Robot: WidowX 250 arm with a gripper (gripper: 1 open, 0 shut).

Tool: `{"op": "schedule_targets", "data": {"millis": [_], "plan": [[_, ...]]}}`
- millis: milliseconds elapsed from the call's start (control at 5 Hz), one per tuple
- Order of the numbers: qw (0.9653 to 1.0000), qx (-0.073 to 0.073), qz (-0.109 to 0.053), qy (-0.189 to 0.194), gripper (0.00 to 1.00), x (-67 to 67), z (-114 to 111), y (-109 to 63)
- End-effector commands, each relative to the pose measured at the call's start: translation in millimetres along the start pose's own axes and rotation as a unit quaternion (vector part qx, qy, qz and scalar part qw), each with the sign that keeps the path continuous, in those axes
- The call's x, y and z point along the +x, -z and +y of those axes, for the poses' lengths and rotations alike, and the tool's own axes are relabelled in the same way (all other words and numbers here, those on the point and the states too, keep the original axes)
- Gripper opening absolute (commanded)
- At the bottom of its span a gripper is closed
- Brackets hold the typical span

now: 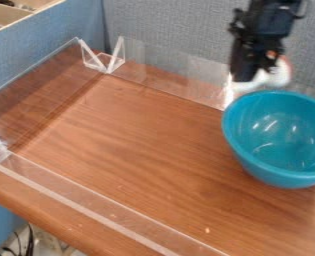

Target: Put the mushroom in the blue bowl

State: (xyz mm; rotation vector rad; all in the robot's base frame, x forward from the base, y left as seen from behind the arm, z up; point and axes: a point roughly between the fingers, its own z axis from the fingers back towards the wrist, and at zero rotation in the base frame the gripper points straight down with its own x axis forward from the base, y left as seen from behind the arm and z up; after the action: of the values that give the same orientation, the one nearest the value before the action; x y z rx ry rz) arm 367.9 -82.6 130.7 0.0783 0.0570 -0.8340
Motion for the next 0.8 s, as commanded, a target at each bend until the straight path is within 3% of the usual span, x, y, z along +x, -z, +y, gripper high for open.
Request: {"op": "schedule_targets", "data": {"millis": [0,600], "plan": [[0.9989,0.019,-0.034,0.026,0.00,15.9,-1.2,-14.4],[0.9974,0.015,-0.042,0.057,0.00,29.2,2.7,15.4]]}}
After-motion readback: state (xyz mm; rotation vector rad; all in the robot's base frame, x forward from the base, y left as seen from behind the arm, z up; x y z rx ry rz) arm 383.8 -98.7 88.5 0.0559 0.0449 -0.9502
